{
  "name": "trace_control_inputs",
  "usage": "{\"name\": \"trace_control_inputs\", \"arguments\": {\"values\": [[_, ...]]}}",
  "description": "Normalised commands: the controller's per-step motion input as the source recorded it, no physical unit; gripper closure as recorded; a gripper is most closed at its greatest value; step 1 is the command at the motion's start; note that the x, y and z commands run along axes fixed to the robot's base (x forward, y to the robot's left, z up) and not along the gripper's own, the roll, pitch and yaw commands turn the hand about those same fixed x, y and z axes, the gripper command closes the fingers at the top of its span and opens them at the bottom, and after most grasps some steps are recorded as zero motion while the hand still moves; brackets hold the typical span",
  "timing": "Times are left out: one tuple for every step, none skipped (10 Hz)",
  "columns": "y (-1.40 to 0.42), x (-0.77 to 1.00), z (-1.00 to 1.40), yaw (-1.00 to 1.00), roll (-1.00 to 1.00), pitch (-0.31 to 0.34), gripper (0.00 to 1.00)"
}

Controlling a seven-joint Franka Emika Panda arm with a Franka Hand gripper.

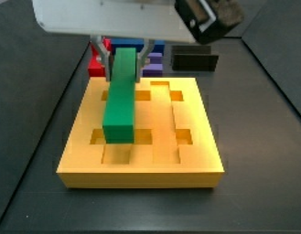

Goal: Pick up the green object. Move up. Move to above the board. Insert the green object.
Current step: Insert the green object.

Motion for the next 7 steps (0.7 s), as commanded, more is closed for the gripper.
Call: {"name": "trace_control_inputs", "arguments": {"values": [[-0.11, 0.07, -0.29, 0.0, 0.0, 0.0, 1.0], [-0.01, 0.09, -0.15, 0.0, 0.04, 0.0, 1.0], [0.0, 0.04, -0.14, 0.0, 0.07, 0.0, 1.0], [0.0, -0.07, -0.19, -0.01, 0.02, -0.034, 1.0], [0.0, -0.12, -0.21, 0.0, 0.0, -0.081, 1.0], [0.0, -0.1, -0.26, 0.0, 0.0, -0.1, 1.0], [0.0, -0.11, -0.25, -0.02, 0.01, -0.08, 1.0]]}}
